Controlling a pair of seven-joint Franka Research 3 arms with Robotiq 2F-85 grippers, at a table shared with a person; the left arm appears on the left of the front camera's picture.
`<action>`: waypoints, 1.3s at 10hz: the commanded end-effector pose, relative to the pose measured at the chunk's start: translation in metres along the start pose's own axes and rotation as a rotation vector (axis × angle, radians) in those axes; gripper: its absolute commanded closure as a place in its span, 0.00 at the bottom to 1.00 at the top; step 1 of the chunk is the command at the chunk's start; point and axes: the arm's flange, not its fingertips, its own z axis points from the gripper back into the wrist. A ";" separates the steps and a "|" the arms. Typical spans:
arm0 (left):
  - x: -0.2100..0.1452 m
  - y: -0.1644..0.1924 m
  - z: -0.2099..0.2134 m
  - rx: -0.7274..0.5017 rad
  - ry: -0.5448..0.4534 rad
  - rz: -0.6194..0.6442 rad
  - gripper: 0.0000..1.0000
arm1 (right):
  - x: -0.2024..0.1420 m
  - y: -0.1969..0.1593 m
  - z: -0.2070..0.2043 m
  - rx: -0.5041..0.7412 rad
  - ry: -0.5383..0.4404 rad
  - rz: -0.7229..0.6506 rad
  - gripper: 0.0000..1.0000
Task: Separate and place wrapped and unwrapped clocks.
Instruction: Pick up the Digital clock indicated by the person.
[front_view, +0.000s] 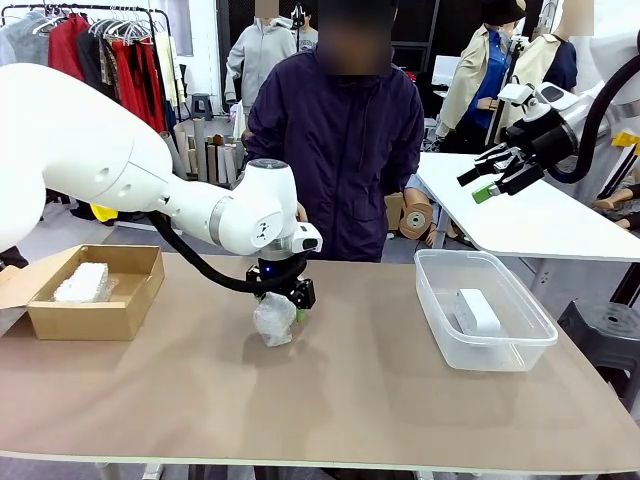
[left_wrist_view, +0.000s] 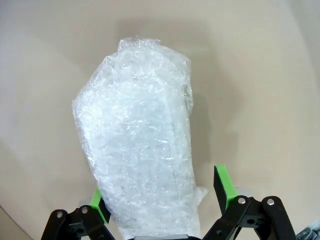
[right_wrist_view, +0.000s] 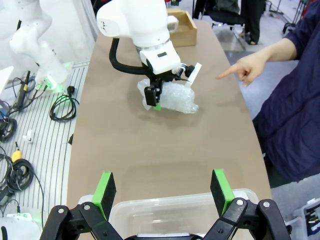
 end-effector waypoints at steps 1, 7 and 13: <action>0.001 -0.001 0.004 0.002 0.009 0.001 0.00 | 0.002 0.001 0.001 -0.002 0.000 0.006 0.00; 0.005 0.003 0.016 0.062 -0.043 0.009 0.68 | 0.002 0.001 0.001 -0.002 0.000 0.006 0.00; 0.011 0.002 0.061 0.068 -0.027 -0.011 1.00 | 0.002 0.001 0.001 -0.002 0.000 0.006 0.00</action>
